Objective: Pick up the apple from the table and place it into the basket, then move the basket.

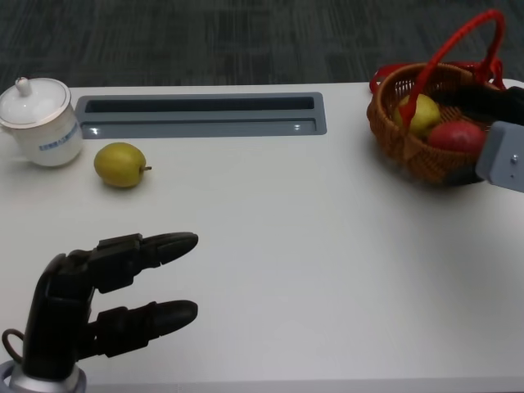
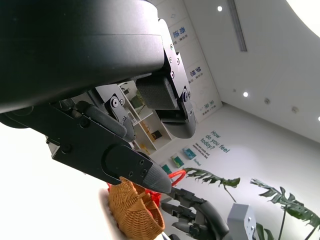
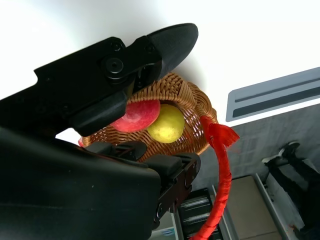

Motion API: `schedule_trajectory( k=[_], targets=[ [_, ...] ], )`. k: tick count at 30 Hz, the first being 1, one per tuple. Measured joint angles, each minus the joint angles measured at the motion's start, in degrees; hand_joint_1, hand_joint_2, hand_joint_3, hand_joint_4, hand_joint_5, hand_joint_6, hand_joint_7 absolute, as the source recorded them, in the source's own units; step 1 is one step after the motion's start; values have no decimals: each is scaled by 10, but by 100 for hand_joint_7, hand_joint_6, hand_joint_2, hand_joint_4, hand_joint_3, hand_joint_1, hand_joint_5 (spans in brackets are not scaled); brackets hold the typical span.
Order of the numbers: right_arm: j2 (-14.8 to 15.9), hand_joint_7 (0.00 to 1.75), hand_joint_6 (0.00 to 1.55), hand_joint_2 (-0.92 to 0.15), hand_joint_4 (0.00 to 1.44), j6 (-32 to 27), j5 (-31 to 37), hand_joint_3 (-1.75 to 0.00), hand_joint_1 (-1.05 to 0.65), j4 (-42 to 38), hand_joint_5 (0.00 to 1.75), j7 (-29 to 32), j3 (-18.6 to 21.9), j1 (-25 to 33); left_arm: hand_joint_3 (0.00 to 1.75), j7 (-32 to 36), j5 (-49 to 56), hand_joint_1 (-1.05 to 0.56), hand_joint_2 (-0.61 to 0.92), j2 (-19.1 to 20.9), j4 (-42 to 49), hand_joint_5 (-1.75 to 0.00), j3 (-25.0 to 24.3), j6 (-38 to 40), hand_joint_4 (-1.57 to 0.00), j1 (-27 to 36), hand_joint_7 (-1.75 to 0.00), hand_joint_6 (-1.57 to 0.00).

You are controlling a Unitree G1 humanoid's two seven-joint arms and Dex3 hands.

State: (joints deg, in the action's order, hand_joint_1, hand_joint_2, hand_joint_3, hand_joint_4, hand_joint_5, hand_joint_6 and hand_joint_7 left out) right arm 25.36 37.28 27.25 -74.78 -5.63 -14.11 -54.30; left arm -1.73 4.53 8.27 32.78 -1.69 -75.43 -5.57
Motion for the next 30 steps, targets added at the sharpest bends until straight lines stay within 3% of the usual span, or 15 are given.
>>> schedule_trajectory(
  k=[7,11,15,22,30],
  targets=[
    [9,2,48,-88,51,151,-48,-1,-86,52,2,14,34,86,0,0,0,-52,79,3,1,0,-1,0,-102,-12,0,-95],
    [11,1,45,-90,52,234,-54,-1,-76,106,1,62,49,148,0,-4,-1,-51,80,8,5,0,-1,0,-101,-18,0,-93],
    [4,0,40,-90,49,290,-106,-1,-66,172,0,53,64,215,0,-8,-3,-45,81,12,6,0,-1,4,-100,-19,0,-91],
    [-24,1,39,-92,45,289,-234,-1,-58,314,1,-44,55,319,0,-13,-3,-43,81,14,4,0,-1,20,-100,-18,0,-90],
    [-78,3,49,-90,53,268,-260,-1,-57,393,2,-87,42,371,0,-24,-8,-42,79,23,3,0,2,21,-99,-18,0,-90]
  ],
)
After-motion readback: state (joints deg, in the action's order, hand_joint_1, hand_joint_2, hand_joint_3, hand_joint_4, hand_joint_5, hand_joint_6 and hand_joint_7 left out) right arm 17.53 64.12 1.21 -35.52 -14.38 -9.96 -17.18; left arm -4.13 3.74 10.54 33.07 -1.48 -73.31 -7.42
